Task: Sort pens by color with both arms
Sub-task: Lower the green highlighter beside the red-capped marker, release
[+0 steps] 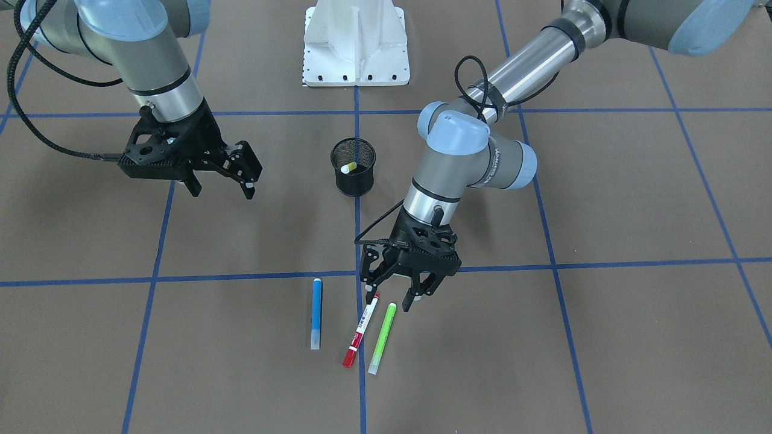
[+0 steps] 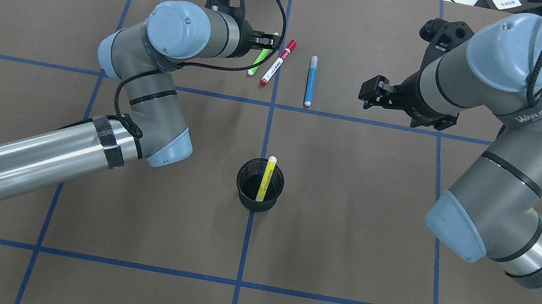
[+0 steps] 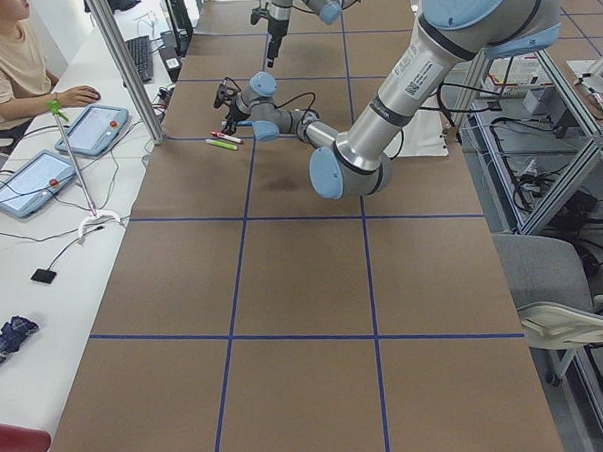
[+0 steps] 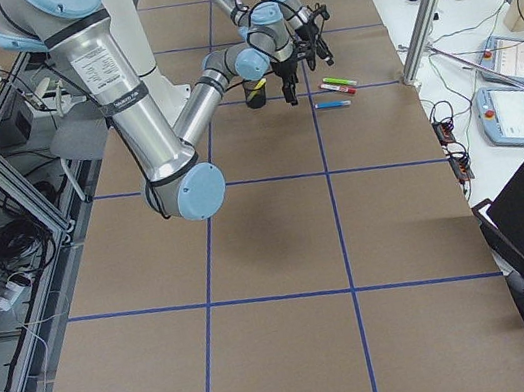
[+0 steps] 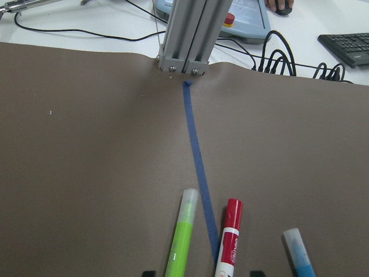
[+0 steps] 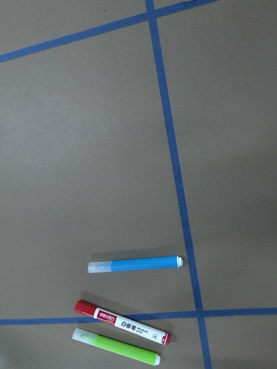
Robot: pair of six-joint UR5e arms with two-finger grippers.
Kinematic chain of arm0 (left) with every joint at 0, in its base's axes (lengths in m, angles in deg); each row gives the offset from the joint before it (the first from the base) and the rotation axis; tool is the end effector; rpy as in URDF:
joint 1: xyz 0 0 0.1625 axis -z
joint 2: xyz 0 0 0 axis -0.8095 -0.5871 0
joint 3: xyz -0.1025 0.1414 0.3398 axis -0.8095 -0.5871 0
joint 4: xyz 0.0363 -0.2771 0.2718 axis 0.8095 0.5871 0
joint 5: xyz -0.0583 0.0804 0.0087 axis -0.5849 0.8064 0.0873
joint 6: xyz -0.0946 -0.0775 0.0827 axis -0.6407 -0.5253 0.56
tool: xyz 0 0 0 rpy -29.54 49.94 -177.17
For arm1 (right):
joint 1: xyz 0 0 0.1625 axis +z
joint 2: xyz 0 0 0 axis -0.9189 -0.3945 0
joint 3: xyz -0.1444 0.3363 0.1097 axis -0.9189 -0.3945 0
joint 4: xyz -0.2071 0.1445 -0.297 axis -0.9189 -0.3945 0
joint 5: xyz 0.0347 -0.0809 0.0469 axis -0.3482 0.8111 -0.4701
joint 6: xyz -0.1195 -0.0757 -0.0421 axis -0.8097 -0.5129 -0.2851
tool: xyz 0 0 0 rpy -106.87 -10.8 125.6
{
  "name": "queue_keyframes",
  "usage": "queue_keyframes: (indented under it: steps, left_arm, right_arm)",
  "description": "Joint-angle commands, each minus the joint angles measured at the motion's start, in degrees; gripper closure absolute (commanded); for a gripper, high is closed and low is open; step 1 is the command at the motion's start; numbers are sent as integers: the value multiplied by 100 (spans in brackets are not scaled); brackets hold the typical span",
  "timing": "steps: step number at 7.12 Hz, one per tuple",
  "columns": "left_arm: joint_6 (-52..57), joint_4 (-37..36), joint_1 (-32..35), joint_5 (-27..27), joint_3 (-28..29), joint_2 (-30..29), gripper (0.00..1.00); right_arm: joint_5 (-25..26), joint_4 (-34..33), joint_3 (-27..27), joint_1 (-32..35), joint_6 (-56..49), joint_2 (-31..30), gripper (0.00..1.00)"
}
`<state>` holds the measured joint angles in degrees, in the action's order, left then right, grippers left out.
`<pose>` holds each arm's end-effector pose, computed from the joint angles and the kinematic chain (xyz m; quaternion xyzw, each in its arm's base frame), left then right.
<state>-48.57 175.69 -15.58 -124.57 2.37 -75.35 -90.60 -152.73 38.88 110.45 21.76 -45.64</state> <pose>0.5331 -0.5926 0.2079 0.3130 0.5114 -0.0922 0.7950 -0.3727 -0.4723 0.2485 0.0789 -0.4262 0.1252 0.8924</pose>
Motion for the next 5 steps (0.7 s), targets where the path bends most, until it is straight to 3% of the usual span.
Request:
queue_keyframes:
  steps: [1, 2, 4, 5]
  left_arm:
    - [-8, -313, 3, -251, -1044, 732, 2]
    - [-78, -706, 37, -941, -1624, 1024, 2]
    - [-87, -2475, 29, -1096, -2924, 1167, 2]
    - [-78, -3556, 29, -1497, -3513, 1168, 2]
  right_arm:
    - [2, 0, 4, -27, 130, 54, 0]
    - [11, 0, 4, -53, 227, 141, 0]
    - [46, 0, -4, -211, 517, 238, 0]
    - [55, 0, -4, -272, 570, 256, 0]
